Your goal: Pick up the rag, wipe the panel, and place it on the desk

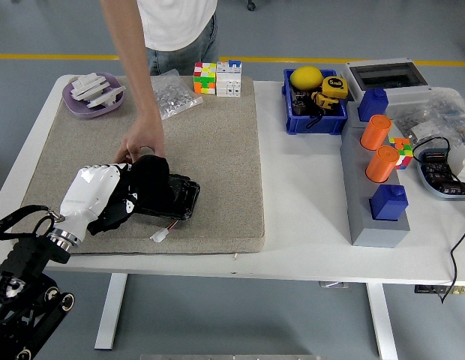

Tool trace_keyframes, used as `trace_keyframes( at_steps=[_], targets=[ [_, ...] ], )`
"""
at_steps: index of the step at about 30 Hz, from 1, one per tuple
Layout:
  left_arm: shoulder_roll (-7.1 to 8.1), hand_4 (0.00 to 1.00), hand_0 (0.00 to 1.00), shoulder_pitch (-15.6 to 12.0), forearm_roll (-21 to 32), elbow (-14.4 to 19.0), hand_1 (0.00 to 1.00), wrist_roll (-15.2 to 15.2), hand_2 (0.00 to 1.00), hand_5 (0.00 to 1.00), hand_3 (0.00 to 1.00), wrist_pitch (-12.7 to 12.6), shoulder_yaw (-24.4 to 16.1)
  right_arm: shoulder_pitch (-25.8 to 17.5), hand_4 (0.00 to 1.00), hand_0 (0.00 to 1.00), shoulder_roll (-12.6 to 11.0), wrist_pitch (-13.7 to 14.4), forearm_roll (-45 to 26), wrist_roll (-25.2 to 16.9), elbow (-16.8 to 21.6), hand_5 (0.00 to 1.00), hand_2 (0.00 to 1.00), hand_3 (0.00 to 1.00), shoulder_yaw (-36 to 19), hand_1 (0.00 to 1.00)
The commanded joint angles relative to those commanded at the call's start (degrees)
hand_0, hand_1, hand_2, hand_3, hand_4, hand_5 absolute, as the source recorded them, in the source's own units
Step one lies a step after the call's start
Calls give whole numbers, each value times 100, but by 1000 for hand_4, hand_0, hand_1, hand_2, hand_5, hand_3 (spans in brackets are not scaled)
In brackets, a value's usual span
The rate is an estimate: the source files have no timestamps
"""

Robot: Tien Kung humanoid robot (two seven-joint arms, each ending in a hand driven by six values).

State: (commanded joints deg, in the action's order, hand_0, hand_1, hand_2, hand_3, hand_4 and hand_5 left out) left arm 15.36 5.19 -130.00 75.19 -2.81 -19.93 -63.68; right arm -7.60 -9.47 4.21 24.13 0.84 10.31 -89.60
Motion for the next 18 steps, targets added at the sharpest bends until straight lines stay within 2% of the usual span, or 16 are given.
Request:
trace_keyframes(
  at_steps=[10,18],
  targets=[
    [-2,396,256,16,0,434,313,82,549,2,518,25,619,-1,998,755,5,0,-37,29,0,515,678,613,41,622],
    [-16,397,256,22,0,457,313,113,549,2,519,34,840,4,998,755,4,9,-20,48,0,514,677,613,22,622]
  ],
)
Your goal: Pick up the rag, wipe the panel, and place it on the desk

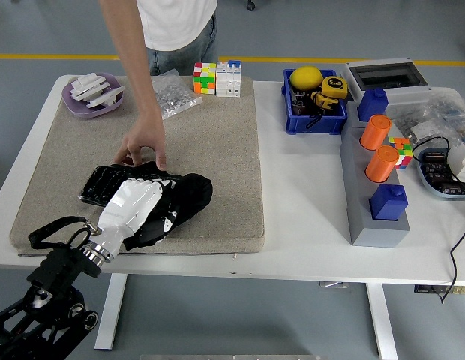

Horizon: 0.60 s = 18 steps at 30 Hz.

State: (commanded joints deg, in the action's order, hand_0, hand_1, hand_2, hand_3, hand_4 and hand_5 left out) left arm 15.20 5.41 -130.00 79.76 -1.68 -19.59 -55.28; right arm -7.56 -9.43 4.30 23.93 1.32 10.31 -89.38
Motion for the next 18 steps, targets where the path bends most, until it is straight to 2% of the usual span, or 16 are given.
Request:
trace_keyframes(
  at_steps=[7,11,18],
  targets=[
    [-29,409,260,-23,0,37,315,4,550,2,522,-21,41,-4,998,756,-3,16,-44,8,0,514,678,612,58,622],
    [-53,409,260,-44,0,-38,315,13,550,2,522,-21,-79,-1,998,756,-11,24,-20,12,0,514,678,612,48,622],
    [-83,415,258,-67,0,-248,315,-72,550,2,523,-84,-625,-13,998,756,-13,14,-18,10,0,513,678,612,75,623]
  ],
)
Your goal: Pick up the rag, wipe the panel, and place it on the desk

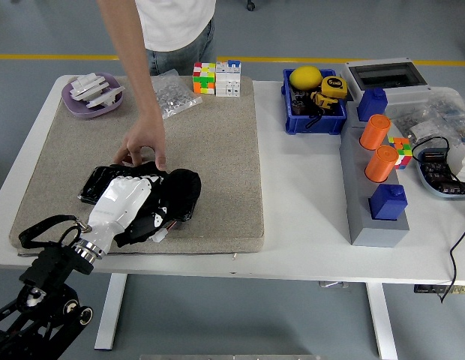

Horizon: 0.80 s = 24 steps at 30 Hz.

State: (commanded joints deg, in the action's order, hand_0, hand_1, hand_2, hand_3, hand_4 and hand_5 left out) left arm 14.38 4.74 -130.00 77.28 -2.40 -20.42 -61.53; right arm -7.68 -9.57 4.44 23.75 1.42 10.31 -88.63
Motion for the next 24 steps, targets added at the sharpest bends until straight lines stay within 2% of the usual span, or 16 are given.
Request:
trace_keyframes(
  at_steps=[5,13,24],
  targets=[
    [40,408,256,-9,0,-368,314,-85,548,2,520,-16,-381,-4,998,755,-9,2,19,5,0,510,678,612,-9,623],
    [98,418,254,-12,0,-724,315,-196,548,2,523,-92,-858,10,998,754,-8,10,39,4,0,509,678,612,-19,622],
    [113,421,254,38,0,-1002,315,-230,548,2,523,-154,-1280,33,998,755,-4,10,72,2,0,508,678,611,-48,622]
  ],
)
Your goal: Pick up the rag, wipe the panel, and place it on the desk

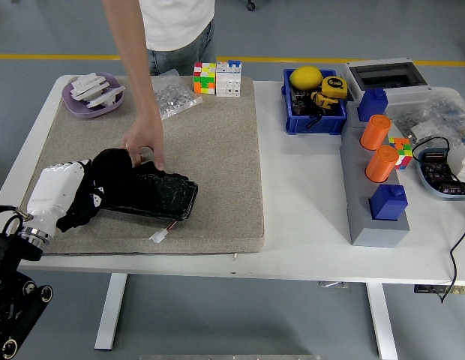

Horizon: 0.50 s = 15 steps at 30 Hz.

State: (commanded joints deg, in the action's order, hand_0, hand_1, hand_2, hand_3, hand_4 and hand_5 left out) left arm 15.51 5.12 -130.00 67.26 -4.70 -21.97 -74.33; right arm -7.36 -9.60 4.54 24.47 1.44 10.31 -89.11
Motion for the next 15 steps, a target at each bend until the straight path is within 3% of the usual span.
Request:
trace_keyframes(
  at_steps=[15],
  targets=[
    [95,422,254,122,0,-497,313,-79,545,2,521,-47,-372,33,998,754,25,-5,23,-11,0,508,678,612,-45,622]
  ],
)
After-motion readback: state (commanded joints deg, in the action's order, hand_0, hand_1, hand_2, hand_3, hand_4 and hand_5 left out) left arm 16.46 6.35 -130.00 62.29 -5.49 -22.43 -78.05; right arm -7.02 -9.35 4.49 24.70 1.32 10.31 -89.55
